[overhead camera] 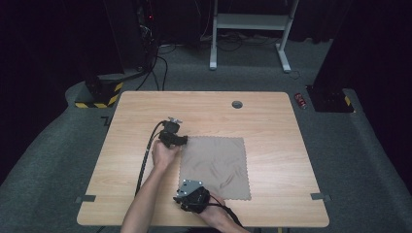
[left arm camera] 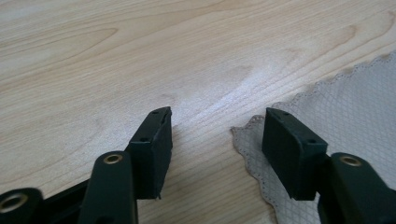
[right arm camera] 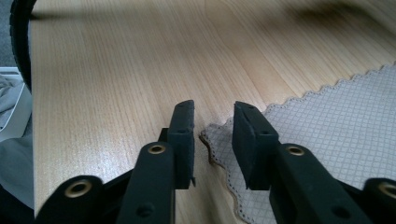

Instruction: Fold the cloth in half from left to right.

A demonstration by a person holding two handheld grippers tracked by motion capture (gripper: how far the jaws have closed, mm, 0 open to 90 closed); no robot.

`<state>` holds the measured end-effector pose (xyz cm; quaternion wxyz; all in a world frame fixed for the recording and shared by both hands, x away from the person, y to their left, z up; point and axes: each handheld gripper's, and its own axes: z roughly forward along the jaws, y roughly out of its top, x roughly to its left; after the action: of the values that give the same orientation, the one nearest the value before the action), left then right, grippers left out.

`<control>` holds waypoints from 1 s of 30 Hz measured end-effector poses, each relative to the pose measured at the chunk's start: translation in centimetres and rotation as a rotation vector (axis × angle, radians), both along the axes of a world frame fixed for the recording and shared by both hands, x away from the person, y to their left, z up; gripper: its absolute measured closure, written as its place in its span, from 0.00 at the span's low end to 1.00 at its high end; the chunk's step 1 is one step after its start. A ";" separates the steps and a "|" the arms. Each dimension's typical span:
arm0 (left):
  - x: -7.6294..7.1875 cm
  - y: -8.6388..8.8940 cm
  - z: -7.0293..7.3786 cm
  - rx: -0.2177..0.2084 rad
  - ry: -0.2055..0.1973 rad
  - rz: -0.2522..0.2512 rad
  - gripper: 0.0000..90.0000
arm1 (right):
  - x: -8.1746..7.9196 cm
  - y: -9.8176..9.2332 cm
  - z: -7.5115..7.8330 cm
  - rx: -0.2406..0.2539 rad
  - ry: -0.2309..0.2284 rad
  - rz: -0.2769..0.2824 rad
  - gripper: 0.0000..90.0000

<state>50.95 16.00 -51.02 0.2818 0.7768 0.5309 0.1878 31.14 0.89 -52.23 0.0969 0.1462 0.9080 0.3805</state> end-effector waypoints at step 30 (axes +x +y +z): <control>0.2 1.3 1.7 -0.148 -0.037 -0.068 1.00 | -0.1 -0.7 2.1 0.038 -0.028 -0.006 1.00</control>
<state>51.10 17.25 -49.31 0.3542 0.7680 0.5113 0.1526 31.01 0.24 -50.17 0.1081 0.1456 0.8987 0.3994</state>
